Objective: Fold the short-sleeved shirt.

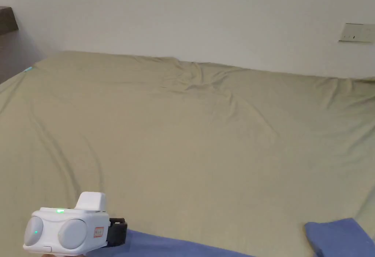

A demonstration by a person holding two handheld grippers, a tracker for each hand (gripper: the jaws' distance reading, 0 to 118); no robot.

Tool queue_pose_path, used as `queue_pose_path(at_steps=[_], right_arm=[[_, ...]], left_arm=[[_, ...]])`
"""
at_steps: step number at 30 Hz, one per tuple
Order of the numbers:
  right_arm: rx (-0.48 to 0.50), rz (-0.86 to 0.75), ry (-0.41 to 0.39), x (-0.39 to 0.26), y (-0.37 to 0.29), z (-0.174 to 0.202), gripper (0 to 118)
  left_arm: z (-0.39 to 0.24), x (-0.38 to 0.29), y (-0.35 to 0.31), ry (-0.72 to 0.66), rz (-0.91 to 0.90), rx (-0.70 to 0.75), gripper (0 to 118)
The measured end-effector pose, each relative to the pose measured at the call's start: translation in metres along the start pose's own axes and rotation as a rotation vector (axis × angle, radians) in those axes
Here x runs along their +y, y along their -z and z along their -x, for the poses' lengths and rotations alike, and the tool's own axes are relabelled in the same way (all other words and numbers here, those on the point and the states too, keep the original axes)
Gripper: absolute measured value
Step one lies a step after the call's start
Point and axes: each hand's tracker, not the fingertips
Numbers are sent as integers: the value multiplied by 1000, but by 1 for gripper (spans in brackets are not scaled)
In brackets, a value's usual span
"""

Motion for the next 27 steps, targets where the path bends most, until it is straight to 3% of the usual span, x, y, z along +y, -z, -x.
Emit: queue_pose_path(at_steps=[1,2,4,5,6,10,11,13,15,20,25,26,27], right_arm=[[-3,4,-8,1,0,1,2],[-5,4,-12,2,0,2,2],[-7,7,-11,3,1,0,2],[-6,7,-8,5,3,-1,2],[-8,5,2,6,5,-4,2],[-48,-15,39,24,22,-20,5],[-63,-29,45,30,27,-27,16],[-93,-61,85,46,45,-48,68],[-112,-34,119,62,72,-70,93],[-127,13,250,89,137,-113,90],[-132,123,236,105,179,-119,81],[-147,153,222,105,186,-119,74],[-157,169,198,105,193,-118,59]], left_arm=[[-1,-2,5,8,45,-5,63],[-2,-6,8,7,76,-12,40],[-5,-17,4,8,4,-1,33],[-7,-18,0,20,7,-3,17],[-8,-19,-1,15,37,-32,9],[-10,-24,1,-1,32,-28,7],[-10,-23,1,-5,33,-25,7],[-10,-22,4,-27,42,-18,7],[-17,-20,1,-35,51,-17,6],[-25,-17,1,27,78,-5,6],[-25,-12,7,55,87,19,6],[-22,-13,10,57,86,22,6],[-22,-14,11,64,84,25,6]])
